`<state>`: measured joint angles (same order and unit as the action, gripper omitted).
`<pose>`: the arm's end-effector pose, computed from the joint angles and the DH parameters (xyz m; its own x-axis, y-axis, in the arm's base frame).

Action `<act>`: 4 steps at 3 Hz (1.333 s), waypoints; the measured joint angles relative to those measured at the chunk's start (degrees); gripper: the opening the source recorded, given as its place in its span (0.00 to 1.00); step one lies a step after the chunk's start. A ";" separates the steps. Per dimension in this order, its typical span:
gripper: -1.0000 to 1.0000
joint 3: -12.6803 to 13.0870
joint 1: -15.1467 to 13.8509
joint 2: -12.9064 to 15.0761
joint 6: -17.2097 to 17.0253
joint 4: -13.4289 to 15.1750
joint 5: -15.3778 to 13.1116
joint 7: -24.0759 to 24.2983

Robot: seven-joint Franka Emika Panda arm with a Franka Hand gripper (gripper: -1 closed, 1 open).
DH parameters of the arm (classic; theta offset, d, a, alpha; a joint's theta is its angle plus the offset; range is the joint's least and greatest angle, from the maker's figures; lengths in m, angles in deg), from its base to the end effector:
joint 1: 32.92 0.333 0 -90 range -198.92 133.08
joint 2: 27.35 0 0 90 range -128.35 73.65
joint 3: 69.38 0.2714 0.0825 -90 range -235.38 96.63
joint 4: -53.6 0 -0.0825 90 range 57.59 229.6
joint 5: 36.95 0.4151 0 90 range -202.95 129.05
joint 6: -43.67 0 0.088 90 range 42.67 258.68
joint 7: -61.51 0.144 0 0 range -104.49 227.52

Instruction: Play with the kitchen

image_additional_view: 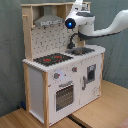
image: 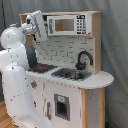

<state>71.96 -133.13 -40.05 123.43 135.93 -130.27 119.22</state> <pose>0.5268 0.3225 0.6768 0.3715 0.4239 0.8260 -0.7743 -0.3495 0.5276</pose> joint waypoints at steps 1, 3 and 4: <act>0.00 0.70 0.15 3.72 -3.41 3.99 0.00 0.12; 0.00 4.61 0.25 10.23 -10.19 11.11 -0.03 0.67; 0.00 6.92 0.25 13.70 -13.58 13.50 -0.27 0.63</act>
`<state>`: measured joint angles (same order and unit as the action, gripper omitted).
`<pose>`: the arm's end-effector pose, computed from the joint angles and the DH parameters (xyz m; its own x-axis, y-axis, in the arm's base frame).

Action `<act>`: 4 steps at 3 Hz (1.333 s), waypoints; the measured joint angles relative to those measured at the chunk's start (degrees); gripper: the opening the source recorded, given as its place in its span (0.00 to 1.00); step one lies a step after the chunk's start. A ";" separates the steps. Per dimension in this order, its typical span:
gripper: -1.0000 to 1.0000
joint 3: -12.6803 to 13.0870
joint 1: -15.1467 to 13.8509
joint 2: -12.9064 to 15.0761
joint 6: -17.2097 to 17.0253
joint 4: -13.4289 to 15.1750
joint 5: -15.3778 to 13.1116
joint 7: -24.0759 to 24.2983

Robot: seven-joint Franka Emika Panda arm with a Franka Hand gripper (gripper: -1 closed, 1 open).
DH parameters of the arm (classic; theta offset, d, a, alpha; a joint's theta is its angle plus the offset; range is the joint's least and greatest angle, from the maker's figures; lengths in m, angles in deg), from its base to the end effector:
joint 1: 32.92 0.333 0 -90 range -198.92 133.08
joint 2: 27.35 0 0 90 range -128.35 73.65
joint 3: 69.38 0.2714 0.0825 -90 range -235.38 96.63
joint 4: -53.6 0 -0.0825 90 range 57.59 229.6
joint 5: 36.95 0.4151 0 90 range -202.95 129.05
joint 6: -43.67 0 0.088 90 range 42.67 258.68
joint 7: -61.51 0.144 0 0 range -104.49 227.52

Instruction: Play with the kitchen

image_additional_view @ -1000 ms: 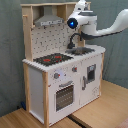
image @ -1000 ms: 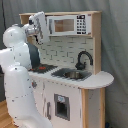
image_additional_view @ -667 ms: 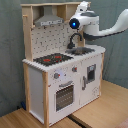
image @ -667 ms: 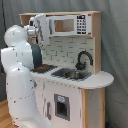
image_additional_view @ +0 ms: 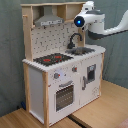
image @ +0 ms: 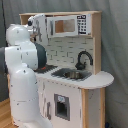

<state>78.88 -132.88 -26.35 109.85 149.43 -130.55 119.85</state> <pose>0.4743 0.2770 0.6587 0.4917 0.3029 0.8164 -0.7639 -0.3000 0.5714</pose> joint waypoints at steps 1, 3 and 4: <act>0.00 1.84 0.35 4.32 -2.58 2.38 -0.91 -0.09; 0.00 1.88 2.99 12.79 -2.89 9.44 -4.84 -0.09; 0.00 2.20 4.04 17.13 -3.48 13.48 -7.10 -0.09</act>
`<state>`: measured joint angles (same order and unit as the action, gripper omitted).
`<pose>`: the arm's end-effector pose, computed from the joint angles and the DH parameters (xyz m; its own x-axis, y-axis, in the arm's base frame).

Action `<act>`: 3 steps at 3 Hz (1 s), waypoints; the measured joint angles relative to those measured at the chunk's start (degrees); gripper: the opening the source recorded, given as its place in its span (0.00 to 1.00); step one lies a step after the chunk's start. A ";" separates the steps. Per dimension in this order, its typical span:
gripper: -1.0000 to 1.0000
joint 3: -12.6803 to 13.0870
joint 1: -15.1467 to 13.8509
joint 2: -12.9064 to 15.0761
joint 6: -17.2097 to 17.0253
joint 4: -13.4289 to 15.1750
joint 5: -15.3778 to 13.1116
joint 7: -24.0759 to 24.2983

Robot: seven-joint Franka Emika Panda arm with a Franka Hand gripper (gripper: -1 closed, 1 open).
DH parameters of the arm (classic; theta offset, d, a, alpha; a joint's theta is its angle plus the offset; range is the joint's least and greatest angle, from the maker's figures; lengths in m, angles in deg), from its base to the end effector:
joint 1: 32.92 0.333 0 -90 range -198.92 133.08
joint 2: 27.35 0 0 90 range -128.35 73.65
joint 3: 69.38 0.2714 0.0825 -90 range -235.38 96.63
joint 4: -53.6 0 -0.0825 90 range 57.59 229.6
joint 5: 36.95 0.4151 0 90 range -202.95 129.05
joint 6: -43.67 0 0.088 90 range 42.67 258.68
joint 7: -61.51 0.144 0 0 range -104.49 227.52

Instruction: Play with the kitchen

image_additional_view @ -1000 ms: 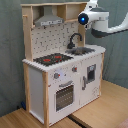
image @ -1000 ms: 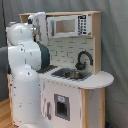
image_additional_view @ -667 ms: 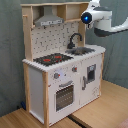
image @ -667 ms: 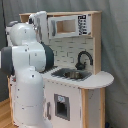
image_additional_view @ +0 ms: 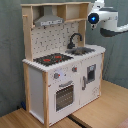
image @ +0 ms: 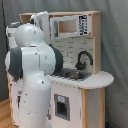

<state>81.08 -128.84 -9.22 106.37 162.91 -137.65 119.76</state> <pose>0.4288 0.2384 0.6750 0.4647 0.3117 0.8288 -0.7403 -0.3767 0.5568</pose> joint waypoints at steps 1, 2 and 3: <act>0.00 0.09 1.75 3.64 -0.86 3.49 -2.16 -0.01; 0.00 0.08 5.15 4.61 -0.77 4.70 -3.18 -0.02; 1.00 0.08 5.20 4.61 -0.72 4.70 -3.21 -0.02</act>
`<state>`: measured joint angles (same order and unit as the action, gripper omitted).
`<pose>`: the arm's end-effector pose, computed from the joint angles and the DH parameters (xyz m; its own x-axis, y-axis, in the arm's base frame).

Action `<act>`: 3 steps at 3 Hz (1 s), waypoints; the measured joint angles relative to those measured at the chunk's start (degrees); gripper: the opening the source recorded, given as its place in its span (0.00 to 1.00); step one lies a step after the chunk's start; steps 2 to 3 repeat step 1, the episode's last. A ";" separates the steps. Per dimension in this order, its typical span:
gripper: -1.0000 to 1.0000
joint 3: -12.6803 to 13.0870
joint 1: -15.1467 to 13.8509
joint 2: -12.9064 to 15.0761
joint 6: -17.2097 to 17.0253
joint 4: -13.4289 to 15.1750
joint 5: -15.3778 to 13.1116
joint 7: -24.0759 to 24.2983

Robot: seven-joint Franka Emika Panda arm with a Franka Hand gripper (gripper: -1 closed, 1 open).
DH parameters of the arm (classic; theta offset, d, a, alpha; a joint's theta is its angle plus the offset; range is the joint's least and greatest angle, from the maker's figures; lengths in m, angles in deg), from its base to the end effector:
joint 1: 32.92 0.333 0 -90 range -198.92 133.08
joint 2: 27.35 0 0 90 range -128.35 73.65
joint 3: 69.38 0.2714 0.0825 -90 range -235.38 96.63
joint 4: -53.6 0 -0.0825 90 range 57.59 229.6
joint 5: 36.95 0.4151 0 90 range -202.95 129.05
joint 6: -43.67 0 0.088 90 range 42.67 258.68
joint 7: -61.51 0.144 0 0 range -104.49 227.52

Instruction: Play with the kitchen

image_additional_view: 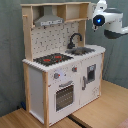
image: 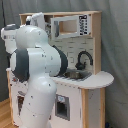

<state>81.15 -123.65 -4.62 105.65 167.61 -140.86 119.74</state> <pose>0.4019 0.2575 0.6715 0.4218 0.3693 0.8281 -0.7075 -0.4371 0.5553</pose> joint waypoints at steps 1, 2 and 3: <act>1.00 -0.04 0.27 -0.18 2.13 0.00 -2.31 -0.86; 1.00 -0.04 0.27 -0.18 2.13 0.00 -2.31 -0.86; 1.00 -0.04 0.27 -0.18 2.13 0.00 -2.31 -0.86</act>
